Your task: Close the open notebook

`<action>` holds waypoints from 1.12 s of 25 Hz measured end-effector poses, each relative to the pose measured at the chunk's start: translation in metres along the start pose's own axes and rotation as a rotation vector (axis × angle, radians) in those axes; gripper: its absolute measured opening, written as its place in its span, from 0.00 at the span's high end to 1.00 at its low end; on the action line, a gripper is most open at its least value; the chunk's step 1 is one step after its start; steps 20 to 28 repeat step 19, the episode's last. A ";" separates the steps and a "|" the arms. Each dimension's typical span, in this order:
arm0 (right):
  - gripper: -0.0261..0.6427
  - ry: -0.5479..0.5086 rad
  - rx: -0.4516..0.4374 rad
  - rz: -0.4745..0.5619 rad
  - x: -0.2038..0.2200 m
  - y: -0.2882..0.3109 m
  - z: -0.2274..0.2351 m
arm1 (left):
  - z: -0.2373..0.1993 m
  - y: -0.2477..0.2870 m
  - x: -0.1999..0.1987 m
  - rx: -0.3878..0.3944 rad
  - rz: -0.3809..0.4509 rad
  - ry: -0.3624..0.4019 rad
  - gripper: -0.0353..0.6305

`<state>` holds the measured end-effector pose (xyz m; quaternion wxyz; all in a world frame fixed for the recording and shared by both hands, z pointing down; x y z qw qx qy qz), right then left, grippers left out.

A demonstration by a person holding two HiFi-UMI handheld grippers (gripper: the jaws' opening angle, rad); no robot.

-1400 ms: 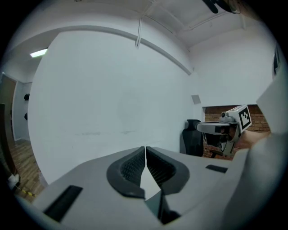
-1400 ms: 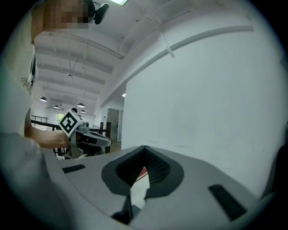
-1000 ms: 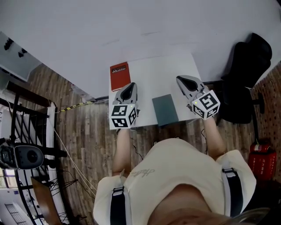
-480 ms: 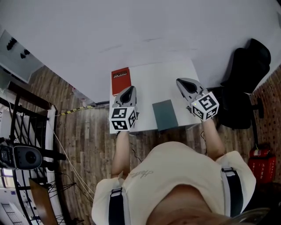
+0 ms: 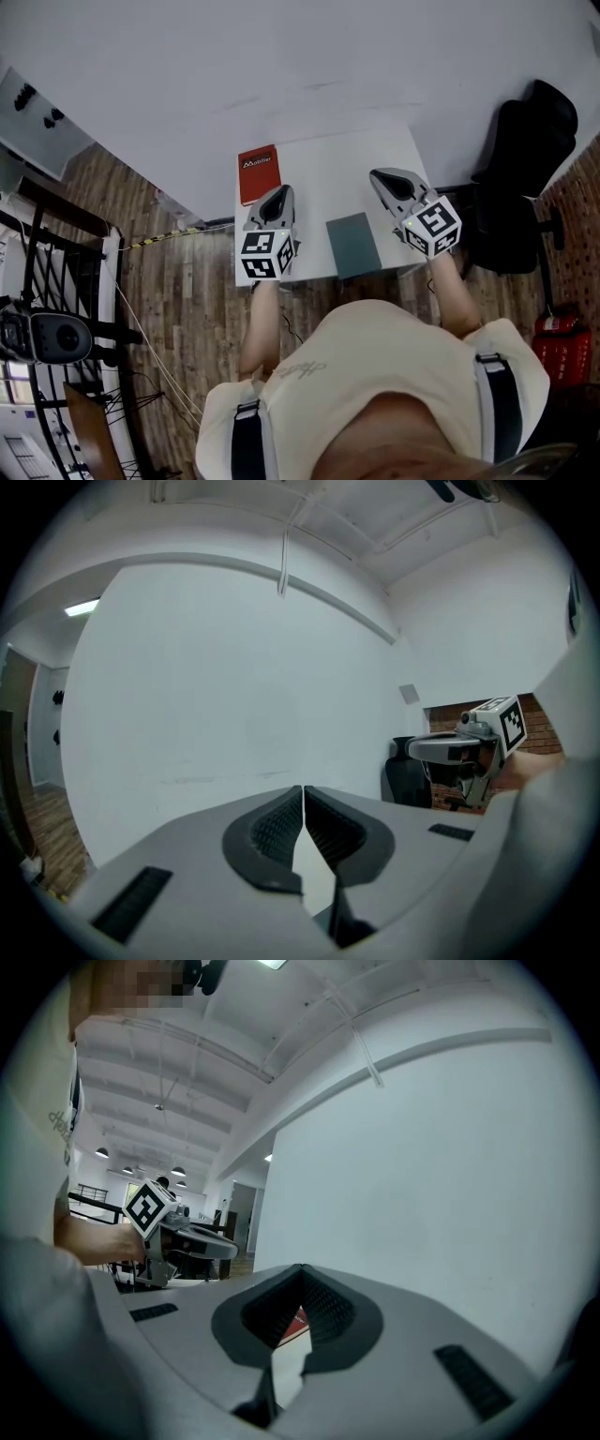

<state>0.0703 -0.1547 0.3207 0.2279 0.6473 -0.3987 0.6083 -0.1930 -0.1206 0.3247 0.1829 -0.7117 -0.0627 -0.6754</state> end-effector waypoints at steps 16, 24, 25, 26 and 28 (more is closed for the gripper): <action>0.95 0.023 0.001 -0.044 0.023 -0.007 0.002 | -0.001 -0.008 0.026 -0.039 -0.019 -0.068 0.91; 0.95 0.025 0.001 -0.044 0.026 -0.006 0.002 | -0.004 -0.009 0.027 -0.045 -0.021 -0.069 0.91; 0.95 0.025 0.001 -0.044 0.026 -0.006 0.002 | -0.004 -0.009 0.027 -0.045 -0.021 -0.069 0.91; 0.95 0.025 0.001 -0.044 0.026 -0.006 0.002 | -0.004 -0.009 0.027 -0.045 -0.021 -0.069 0.91; 0.95 0.025 0.001 -0.044 0.026 -0.006 0.002 | -0.004 -0.009 0.027 -0.045 -0.021 -0.069 0.91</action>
Point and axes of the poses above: the fingertips, and each gripper's own axes: y forward along the fingers, z to its right, x out of its underside, the point moved 8 cm from there along -y, backward along the fingers, and after that the axes turned 15 degrees about z, right-handed, at the moved point
